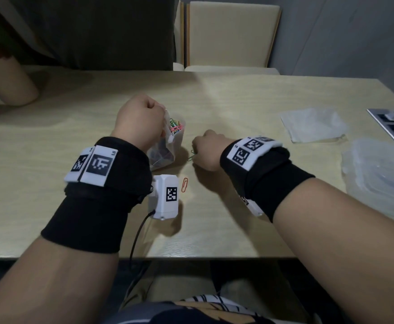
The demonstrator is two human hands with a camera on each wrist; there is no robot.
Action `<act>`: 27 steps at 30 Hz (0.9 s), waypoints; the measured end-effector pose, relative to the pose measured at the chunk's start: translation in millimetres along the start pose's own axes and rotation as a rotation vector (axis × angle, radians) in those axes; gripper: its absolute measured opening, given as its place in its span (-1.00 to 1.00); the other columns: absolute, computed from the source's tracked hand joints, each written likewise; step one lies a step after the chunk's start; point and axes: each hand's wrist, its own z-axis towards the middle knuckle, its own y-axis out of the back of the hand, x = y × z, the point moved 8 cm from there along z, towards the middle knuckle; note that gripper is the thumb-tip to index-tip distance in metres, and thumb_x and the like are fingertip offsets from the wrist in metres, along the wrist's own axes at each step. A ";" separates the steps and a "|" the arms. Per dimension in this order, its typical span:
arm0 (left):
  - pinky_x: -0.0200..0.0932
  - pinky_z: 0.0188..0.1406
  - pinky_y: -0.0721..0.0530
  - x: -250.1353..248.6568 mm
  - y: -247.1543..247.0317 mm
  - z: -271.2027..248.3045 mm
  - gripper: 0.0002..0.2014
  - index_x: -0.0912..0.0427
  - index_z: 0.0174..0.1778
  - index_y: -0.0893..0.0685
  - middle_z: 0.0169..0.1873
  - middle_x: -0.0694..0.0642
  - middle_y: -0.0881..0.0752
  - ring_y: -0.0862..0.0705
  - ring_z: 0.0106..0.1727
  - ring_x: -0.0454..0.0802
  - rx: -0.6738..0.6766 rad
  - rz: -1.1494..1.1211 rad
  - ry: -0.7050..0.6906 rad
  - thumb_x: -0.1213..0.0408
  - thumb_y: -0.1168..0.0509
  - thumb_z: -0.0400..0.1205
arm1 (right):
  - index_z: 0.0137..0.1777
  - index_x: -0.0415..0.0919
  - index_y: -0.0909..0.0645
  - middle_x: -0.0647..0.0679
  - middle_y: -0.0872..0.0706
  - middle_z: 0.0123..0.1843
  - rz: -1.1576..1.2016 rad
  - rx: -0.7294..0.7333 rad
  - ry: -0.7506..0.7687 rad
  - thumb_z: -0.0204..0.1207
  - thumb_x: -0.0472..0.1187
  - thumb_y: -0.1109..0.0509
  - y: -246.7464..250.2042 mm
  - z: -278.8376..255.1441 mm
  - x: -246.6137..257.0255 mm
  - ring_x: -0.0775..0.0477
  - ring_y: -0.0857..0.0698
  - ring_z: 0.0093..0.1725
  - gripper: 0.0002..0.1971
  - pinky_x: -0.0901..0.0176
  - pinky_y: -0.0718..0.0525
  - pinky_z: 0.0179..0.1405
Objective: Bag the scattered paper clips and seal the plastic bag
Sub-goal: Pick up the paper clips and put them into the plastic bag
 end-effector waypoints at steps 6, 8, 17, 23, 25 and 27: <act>-0.14 -0.40 -0.51 -0.1 0.6 0.8 -0.76 0.04 -0.32 -0.55 -0.48 0.07 -0.62 -0.59 -0.53 -0.02 -0.010 -0.004 0.003 0.30 -0.15 0.66 | 0.37 -0.11 -0.56 -0.15 -0.50 0.23 -0.026 -0.020 0.229 0.35 0.26 -0.48 -16.1 -3.7 31.1 -0.26 -0.61 0.15 -0.34 -0.03 -0.64 0.13; -0.14 -0.42 -0.51 0.0 0.5 0.6 -0.78 0.04 -0.31 -0.56 -0.48 0.07 -0.62 -0.59 -0.53 -0.02 -0.008 -0.002 0.008 0.29 -0.15 0.66 | 0.38 -0.12 -0.55 -0.16 -0.54 0.24 -0.061 -0.054 0.258 0.45 0.10 -0.47 -15.6 -4.6 32.5 -0.28 -0.64 0.17 -0.46 0.03 -0.62 0.09; -0.16 -0.40 -0.55 -2.9 -2.9 -5.1 -0.78 0.05 -0.28 -0.57 -0.44 0.05 -0.64 -0.59 -0.52 -0.06 0.010 0.014 0.002 0.30 -0.14 0.67 | 0.21 -0.13 -0.70 -0.08 -0.75 0.16 0.014 -0.019 0.179 0.49 -0.12 -0.45 -3.7 -17.8 1.3 -0.18 -0.71 0.12 -0.71 0.10 -0.67 0.09; -0.04 -0.21 -0.66 -1.6 -6.5 -7.1 -0.80 0.07 -0.27 -0.60 -0.54 0.02 -0.65 -0.61 -0.49 -0.04 0.020 -0.001 0.022 0.30 -0.15 0.65 | 0.28 -0.14 -0.62 -0.11 -0.69 0.21 -0.013 0.007 0.107 0.47 -0.11 -0.48 -9.8 -23.8 -11.4 -0.20 -0.70 0.14 -0.62 0.10 -0.68 0.07; 0.00 -0.18 -0.69 -1.4 -8.4 -7.6 -0.81 0.08 -0.25 -0.60 -0.52 0.03 -0.66 -0.63 -0.46 -0.01 0.031 0.004 0.026 0.30 -0.15 0.64 | 0.23 -0.19 -0.66 -0.11 -0.76 0.17 -0.035 0.016 0.108 0.52 -0.14 -0.44 -9.6 -21.8 -9.6 -0.20 -0.72 0.14 -0.69 0.12 -0.67 0.09; 0.12 -0.07 -0.72 -2.3 -8.6 -8.7 -0.82 0.06 -0.25 -0.60 -0.44 0.05 -0.67 -0.65 -0.37 0.06 0.035 0.005 0.023 0.27 -0.16 0.63 | 0.21 -0.22 -0.67 -0.11 -0.78 0.14 -0.059 0.039 0.080 0.54 -0.17 -0.41 -12.4 -17.6 -13.5 -0.19 -0.74 0.13 -0.72 0.12 -0.67 0.08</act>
